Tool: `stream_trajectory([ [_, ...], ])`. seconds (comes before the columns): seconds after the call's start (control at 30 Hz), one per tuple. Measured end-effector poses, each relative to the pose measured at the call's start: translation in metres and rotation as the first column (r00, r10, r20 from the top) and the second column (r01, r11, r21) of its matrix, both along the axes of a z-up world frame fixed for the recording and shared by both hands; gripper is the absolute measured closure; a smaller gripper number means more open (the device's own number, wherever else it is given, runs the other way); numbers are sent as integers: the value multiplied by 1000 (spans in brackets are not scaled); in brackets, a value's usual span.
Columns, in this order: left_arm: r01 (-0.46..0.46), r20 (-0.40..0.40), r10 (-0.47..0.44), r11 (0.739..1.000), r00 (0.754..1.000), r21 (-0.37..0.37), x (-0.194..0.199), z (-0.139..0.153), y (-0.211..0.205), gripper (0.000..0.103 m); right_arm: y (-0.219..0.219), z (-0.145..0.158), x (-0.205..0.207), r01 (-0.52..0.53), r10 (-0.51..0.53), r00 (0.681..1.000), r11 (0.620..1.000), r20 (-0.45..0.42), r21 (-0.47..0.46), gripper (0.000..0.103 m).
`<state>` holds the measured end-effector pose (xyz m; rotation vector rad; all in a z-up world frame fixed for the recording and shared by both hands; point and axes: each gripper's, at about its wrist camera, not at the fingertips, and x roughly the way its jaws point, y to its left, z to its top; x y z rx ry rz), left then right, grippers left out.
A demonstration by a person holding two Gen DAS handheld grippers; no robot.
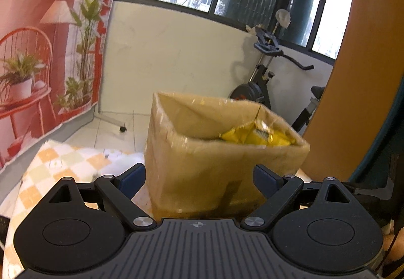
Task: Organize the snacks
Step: 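Withdraw both tools from the box down toward the snack pile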
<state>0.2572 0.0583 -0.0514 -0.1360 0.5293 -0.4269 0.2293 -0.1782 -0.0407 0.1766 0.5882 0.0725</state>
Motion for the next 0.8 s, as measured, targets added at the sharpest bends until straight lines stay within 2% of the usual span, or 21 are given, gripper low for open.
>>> stream_trajectory([
  [0.3,4,-95,-5,1000,995,-18,2,-39,4,10,13,-42,-18,10,-8,994,1000,-111,14,11],
  [0.63,-14,-117,9,999,993,-38,3,-54,9,10,38,-48,-2,-38,40,991,999,-129,17,11],
  [0.8,-7,-152,1,999,988,-39,8,-65,7,10,48,-64,2,-87,87,980,996,-180,9,11],
])
